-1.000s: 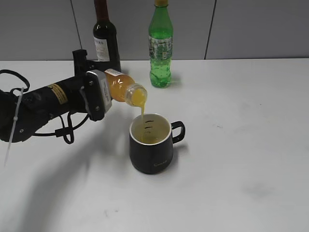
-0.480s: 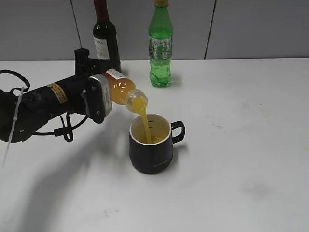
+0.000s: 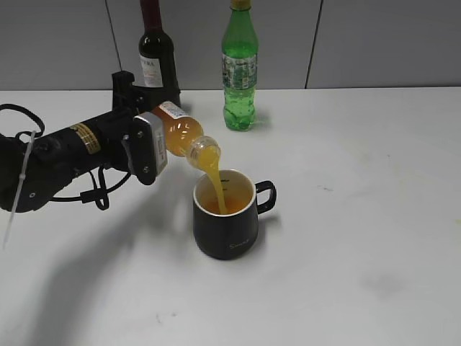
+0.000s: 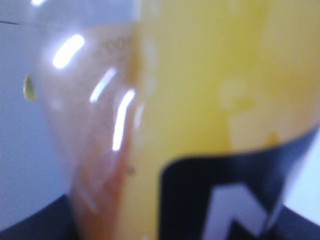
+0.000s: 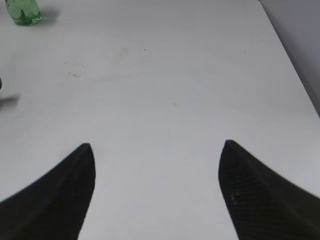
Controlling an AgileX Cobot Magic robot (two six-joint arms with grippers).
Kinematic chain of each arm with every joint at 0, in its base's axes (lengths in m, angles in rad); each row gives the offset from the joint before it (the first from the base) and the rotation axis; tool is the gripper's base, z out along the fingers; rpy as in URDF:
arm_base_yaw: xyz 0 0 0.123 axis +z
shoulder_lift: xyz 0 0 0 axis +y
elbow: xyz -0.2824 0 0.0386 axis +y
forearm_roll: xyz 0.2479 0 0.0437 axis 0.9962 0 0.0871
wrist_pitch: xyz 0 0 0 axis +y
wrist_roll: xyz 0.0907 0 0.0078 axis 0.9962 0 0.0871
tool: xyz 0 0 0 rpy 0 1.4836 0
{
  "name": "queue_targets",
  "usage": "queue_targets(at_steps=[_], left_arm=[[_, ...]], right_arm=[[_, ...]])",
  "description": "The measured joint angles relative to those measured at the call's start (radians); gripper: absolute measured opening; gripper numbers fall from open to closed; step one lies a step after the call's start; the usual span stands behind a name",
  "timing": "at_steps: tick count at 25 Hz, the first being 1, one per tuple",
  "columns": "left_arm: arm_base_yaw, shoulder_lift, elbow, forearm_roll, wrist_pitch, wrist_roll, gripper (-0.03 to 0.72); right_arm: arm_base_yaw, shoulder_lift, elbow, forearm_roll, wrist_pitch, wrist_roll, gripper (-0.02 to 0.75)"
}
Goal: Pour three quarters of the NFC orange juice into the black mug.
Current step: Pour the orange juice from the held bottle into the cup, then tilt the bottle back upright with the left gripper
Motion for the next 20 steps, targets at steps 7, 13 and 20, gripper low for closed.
queue_targets(at_steps=[7,13,20], left_arm=[[0.0,0.0,0.0,0.0,-0.004,0.014,0.471],[0.0,0.0,0.0,0.0,-0.007,0.017,0.471],[0.0,0.0,0.0,0.0,-0.008,0.044,0.471]], right_arm=[[0.0,0.0,0.0,0.0,0.0,0.0,0.582],[0.0,0.0,0.0,0.0,0.0,0.0,0.582],[0.0,0.0,0.0,0.0,0.0,0.0,0.582]])
